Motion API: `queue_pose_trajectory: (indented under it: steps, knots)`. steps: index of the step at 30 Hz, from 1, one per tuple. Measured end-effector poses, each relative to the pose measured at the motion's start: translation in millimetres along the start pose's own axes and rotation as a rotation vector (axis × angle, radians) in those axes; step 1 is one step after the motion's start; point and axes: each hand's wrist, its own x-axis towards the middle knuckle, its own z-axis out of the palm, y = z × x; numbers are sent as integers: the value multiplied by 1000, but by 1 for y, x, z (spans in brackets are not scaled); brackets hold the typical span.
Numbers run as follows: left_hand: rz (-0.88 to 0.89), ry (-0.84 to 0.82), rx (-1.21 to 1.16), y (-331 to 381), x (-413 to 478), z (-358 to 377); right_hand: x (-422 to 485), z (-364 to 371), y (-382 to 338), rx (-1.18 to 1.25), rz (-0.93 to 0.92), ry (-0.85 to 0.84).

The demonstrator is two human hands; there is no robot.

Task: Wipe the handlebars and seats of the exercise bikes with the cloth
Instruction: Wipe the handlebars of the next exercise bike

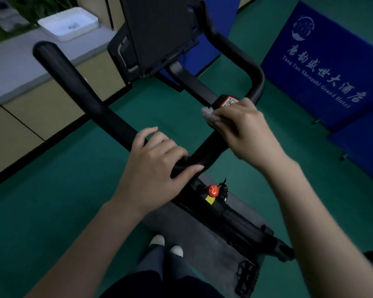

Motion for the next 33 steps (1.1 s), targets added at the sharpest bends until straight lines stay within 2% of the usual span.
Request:
queue_pose_trajectory:
  steps: [3, 6, 11, 14, 18, 22, 26, 30, 33]
  knots:
    - [12, -14, -47, -9, 0, -2, 21, -2, -3, -148, -102, -266]
    - [10, -11, -80, -12, -1, -2, 38, -4, -12, -156, -77, -504]
    - [-23, 24, -152, -15, -2, 0, 57, -1, -28, 19, -44, -889]
    - [-55, 27, -175, -15, -2, -1, 62, 5, -34, 186, -15, -1020]
    - [-78, 44, -170, -13, -3, 1, 63, 6, -35, 249, -24, -1073]
    - [-89, 29, -100, -10, 1, 2, 71, 7, -33, 0, -109, -1087]
    - [-116, 43, -33, -3, 4, 4, 82, 0, -27, -244, -125, -1034]
    - [-156, 49, 7, 1, 4, 5, 76, -9, -20, -336, -173, -910]
    - [-178, 51, 19, 3, 4, 5, 54, -13, -3, -283, -210, -666]
